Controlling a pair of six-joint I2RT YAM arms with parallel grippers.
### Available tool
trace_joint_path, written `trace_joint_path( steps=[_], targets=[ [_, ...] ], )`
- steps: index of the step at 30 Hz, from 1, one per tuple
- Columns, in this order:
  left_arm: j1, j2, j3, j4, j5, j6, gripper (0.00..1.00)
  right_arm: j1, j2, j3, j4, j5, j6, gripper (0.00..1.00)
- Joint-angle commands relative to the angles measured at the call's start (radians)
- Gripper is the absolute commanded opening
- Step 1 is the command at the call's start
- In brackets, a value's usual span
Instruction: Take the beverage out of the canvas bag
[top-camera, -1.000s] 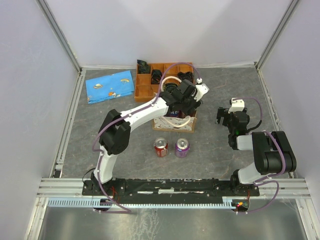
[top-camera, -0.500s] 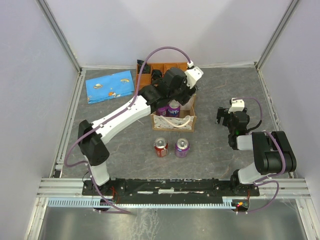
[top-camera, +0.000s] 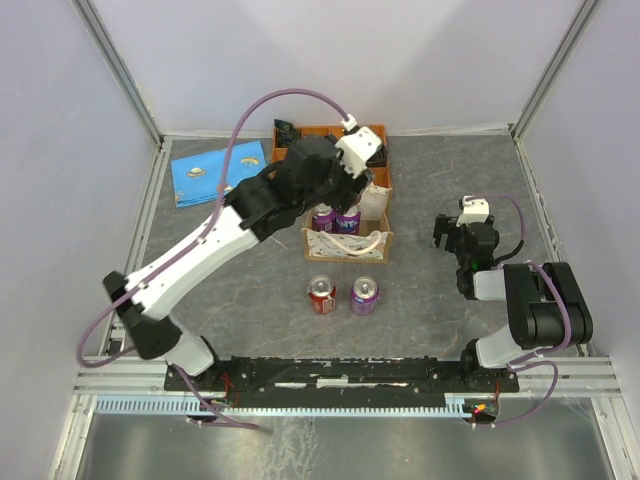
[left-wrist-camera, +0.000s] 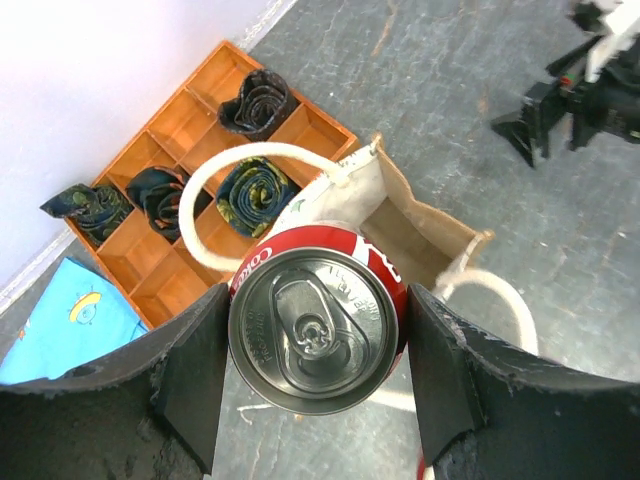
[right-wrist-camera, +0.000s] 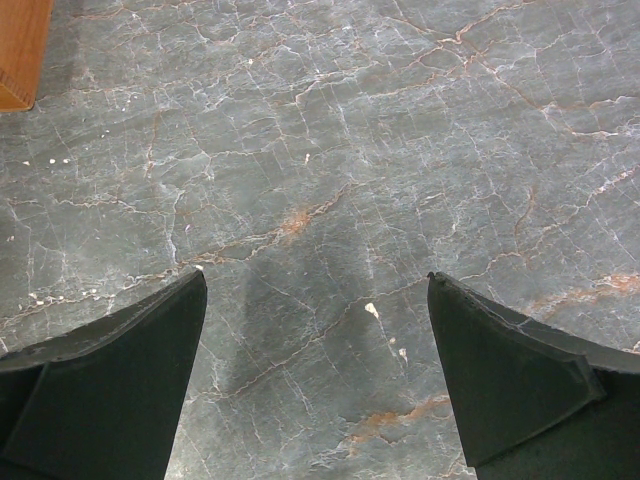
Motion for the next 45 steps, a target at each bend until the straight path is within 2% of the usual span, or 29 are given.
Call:
trace_joint_path(
  steps=[1, 10, 16, 20, 25, 31, 40, 45],
  targets=[
    [-0.07, -0.206, -0.063, 0.073, -0.032, -0.05, 0.03, 0.004, -0.004, 0.029, 0.021, 0.006, -0.01, 0.99],
    [-0.27, -0.368, -0.301, -0.002, -0.102, -0.2, 0.03, 0.004, -0.003, 0.029, 0.021, 0.006, -0.01, 0.99],
    [-0.355, -0.438, -0.508, 0.043, -0.118, -0.277, 0.03, 0.004, -0.003, 0.029, 0.02, 0.006, -0.009, 0.99],
    [-0.401, -0.448, -0.566, 0.087, -0.112, -0.308, 0.03, 0.004, -0.004, 0.029, 0.02, 0.006, -0.009, 0.99],
    [-0.462, -0.398, -0.562, 0.136, -0.104, -0.27, 0.03, 0.004, -0.004, 0.029, 0.021, 0.006, -0.009, 0.99],
    [-0.503, -0.259, -0.448, 0.142, -0.089, -0.189, 0.03, 0.004, -0.004, 0.029, 0.02, 0.006, -0.01, 0.99],
    [-0.504, -0.133, -0.341, 0.266, -0.055, -0.034, 0.03, 0.003, -0.003, 0.028, 0.021, 0.006, -0.009, 0.99],
    [-0.448, -0.041, -0.287, 0.32, 0.051, -0.011, 0.03, 0.004, -0.004, 0.029, 0.021, 0.007, -0.009, 0.99]
  ],
)
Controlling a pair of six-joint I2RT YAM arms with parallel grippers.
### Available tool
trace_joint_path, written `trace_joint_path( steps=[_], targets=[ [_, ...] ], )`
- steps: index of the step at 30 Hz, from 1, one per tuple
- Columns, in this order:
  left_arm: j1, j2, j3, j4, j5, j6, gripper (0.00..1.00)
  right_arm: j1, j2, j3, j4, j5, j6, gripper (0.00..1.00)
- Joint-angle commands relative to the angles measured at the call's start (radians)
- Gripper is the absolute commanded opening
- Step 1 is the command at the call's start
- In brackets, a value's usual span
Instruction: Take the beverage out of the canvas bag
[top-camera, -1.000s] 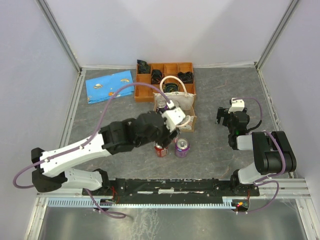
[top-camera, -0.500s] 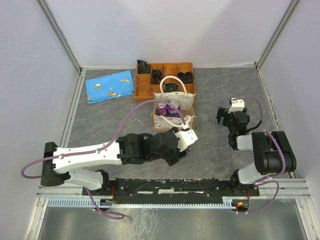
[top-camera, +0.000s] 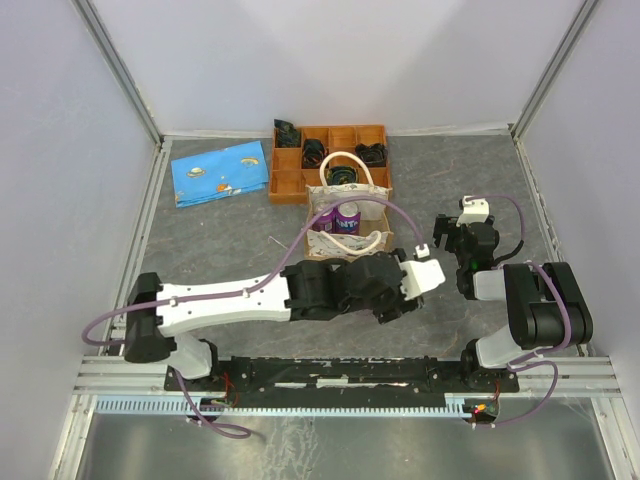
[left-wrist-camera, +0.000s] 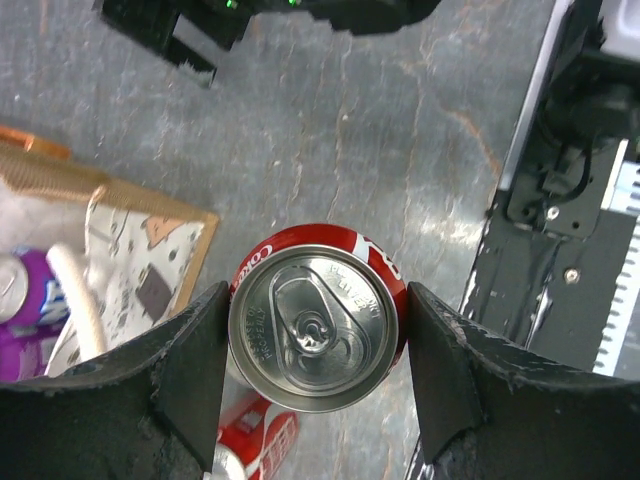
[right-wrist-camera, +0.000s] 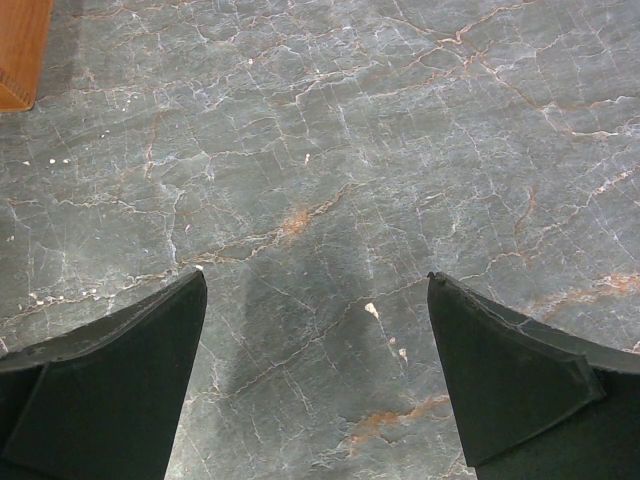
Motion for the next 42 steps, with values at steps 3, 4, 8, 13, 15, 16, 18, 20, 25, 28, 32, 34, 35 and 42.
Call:
trace_joint_path(
  steps=[3, 4, 8, 13, 15, 16, 18, 20, 25, 28, 32, 34, 35, 42],
  targets=[
    [0.105, 0.075, 0.095, 0.218, 0.161, 0.058, 0.03, 0.003, -0.004, 0.029, 0.02, 0.006, -0.01, 0.99],
    [0.12, 0.093, 0.095, 0.229, 0.177, 0.053, 0.03, 0.003, -0.004, 0.029, 0.021, 0.006, -0.009, 0.99],
    [0.166, 0.155, 0.109, 0.25, 0.214, 0.031, 0.03, 0.004, -0.004, 0.029, 0.02, 0.007, -0.01, 0.99],
    [0.23, 0.246, 0.145, 0.251, 0.283, -0.004, 0.03, 0.004, -0.004, 0.029, 0.021, 0.006, -0.009, 0.99],
    [0.241, 0.277, 0.161, 0.246, 0.301, -0.007, 0.03, 0.003, -0.003, 0.029, 0.021, 0.006, -0.009, 0.99],
    [0.243, 0.29, 0.166, 0.242, 0.307, -0.008, 0.03, 0.003, -0.004, 0.029, 0.021, 0.006, -0.009, 0.99],
    [0.244, 0.313, 0.178, 0.233, 0.324, -0.006, 0.03, 0.004, -0.004, 0.029, 0.021, 0.007, -0.009, 0.99],
    [0.244, 0.335, 0.183, 0.227, 0.338, -0.006, 0.03, 0.003, -0.004, 0.029, 0.021, 0.006, -0.009, 0.99],
    [0.242, 0.364, 0.172, 0.219, 0.365, -0.007, 0.03, 0.003, -0.003, 0.029, 0.021, 0.006, -0.009, 0.99],
    [0.239, 0.369, 0.162, 0.224, 0.386, -0.008, 0.03, 0.004, -0.004, 0.029, 0.02, 0.006, -0.01, 0.99],
    [0.237, 0.365, 0.144, 0.245, 0.414, -0.011, 0.03, 0.003, -0.004, 0.029, 0.02, 0.006, -0.009, 0.99],
    [0.235, 0.366, 0.136, 0.252, 0.424, -0.011, 0.03, 0.003, -0.004, 0.029, 0.02, 0.006, -0.01, 0.99],
    [0.233, 0.367, 0.135, 0.255, 0.425, -0.01, 0.03, 0.004, -0.004, 0.029, 0.02, 0.006, -0.009, 0.99],
    [0.226, 0.394, 0.127, 0.249, 0.433, 0.005, 0.07, 0.004, -0.004, 0.029, 0.02, 0.006, -0.01, 0.99]
  ],
)
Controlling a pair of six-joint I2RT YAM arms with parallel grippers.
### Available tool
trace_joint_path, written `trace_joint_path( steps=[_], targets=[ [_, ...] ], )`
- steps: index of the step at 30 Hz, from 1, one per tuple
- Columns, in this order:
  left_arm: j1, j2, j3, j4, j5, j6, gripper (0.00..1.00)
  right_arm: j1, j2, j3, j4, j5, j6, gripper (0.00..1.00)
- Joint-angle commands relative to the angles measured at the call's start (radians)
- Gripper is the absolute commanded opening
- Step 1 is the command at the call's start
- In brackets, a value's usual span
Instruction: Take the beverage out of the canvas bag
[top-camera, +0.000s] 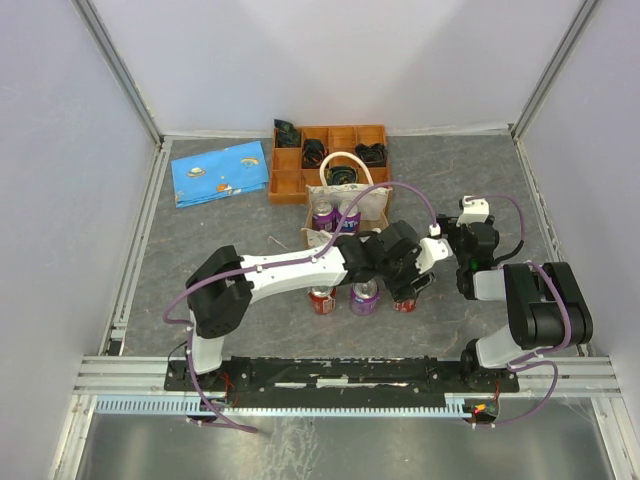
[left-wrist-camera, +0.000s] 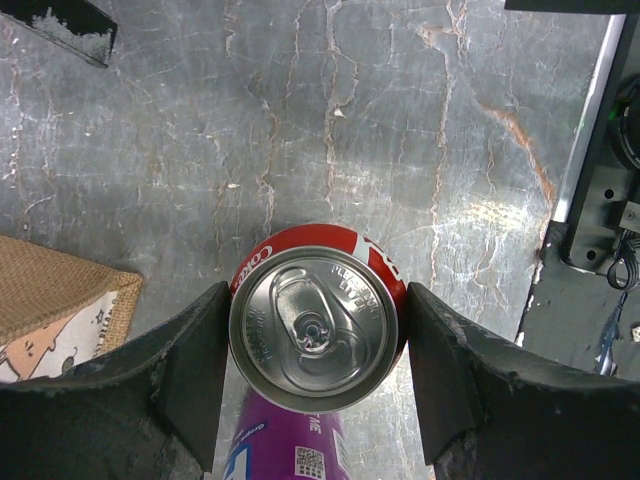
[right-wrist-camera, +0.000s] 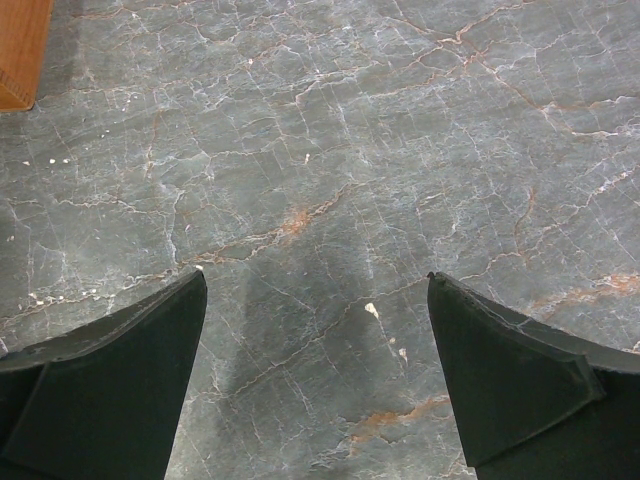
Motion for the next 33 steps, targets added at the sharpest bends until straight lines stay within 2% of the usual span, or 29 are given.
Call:
trace_joint_path(
  steps=[1, 5, 10, 14, 22, 28, 33],
  targets=[
    [-0.01, 0.001, 0.022, 0.087, 0.031, 0.007, 0.09, 0.003, -0.003, 0.029, 0.02, 0.006, -0.01, 0.99],
    [-0.017, 0.013, 0.018, 0.077, 0.018, 0.011, 0.2, 0.004, -0.004, 0.029, 0.02, 0.006, -0.009, 0.99],
    [-0.028, 0.019, 0.014, 0.072, 0.0, 0.004, 0.46, 0.004, -0.004, 0.028, 0.02, 0.007, -0.01, 0.99],
    [-0.036, 0.013, 0.016, 0.063, -0.016, -0.001, 0.78, 0.003, -0.004, 0.029, 0.02, 0.007, -0.009, 0.99],
    [-0.041, -0.008, 0.023, 0.046, -0.06, -0.001, 0.91, 0.004, -0.004, 0.029, 0.02, 0.007, -0.01, 0.99],
    [-0.043, -0.07, 0.055, 0.014, -0.103, 0.022, 0.92, 0.004, -0.003, 0.029, 0.02, 0.006, -0.009, 0.99],
    [-0.051, -0.192, 0.074, 0.007, -0.141, 0.054, 0.91, 0.003, -0.004, 0.029, 0.02, 0.007, -0.01, 0.99]
  ],
)
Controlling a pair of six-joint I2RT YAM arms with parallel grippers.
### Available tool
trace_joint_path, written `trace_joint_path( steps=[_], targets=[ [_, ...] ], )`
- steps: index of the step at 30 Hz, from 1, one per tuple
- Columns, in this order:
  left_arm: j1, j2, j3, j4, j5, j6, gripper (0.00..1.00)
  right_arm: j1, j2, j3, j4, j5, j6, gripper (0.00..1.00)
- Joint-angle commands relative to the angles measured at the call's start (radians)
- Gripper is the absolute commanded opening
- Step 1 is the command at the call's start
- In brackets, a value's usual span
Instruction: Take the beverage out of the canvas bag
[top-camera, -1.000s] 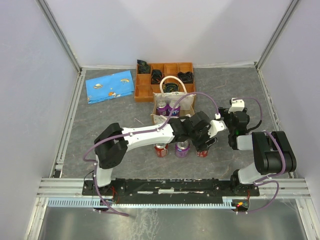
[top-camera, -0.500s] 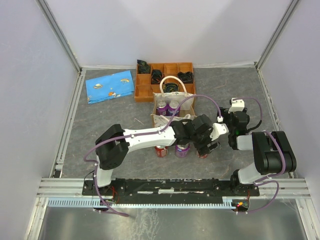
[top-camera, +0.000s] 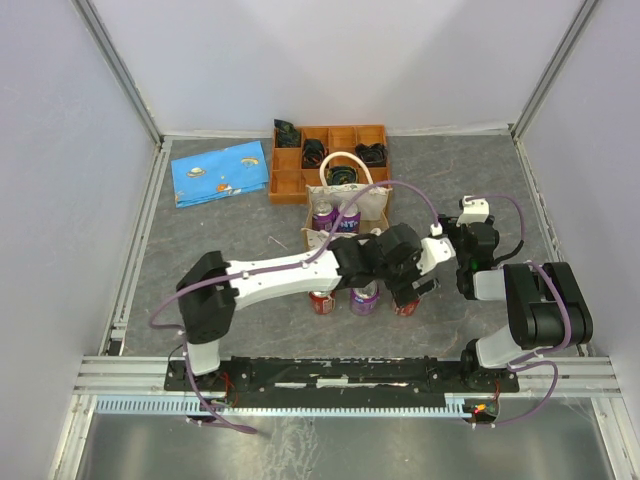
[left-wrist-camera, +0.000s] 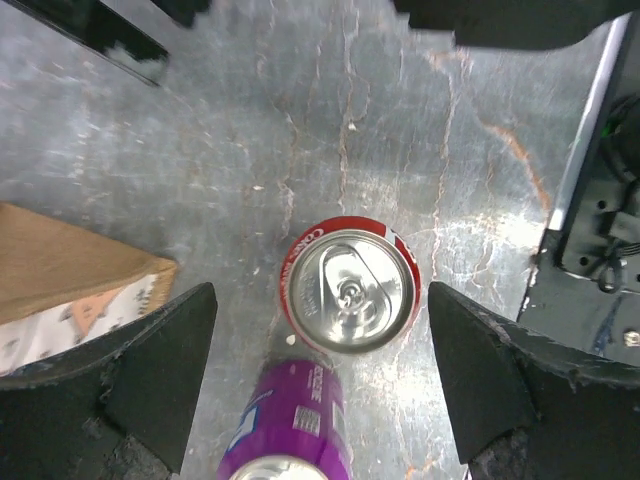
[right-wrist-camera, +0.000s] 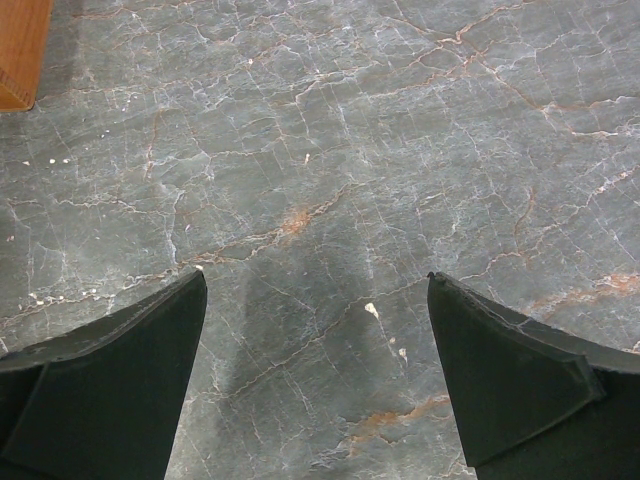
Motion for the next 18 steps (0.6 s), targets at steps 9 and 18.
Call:
trace_joint_path(
  steps=[9, 18],
  targets=[
    [-0.01, -0.373, 0.051, 0.052, -0.22, 0.072, 0.83, 0.004, -0.003, 0.029, 0.021, 0.006, -0.009, 0.99],
    [0.155, -0.421, 0.031, 0.021, -0.298, 0.068, 0.81, 0.003, -0.004, 0.029, 0.021, 0.006, -0.009, 0.99]
  ],
)
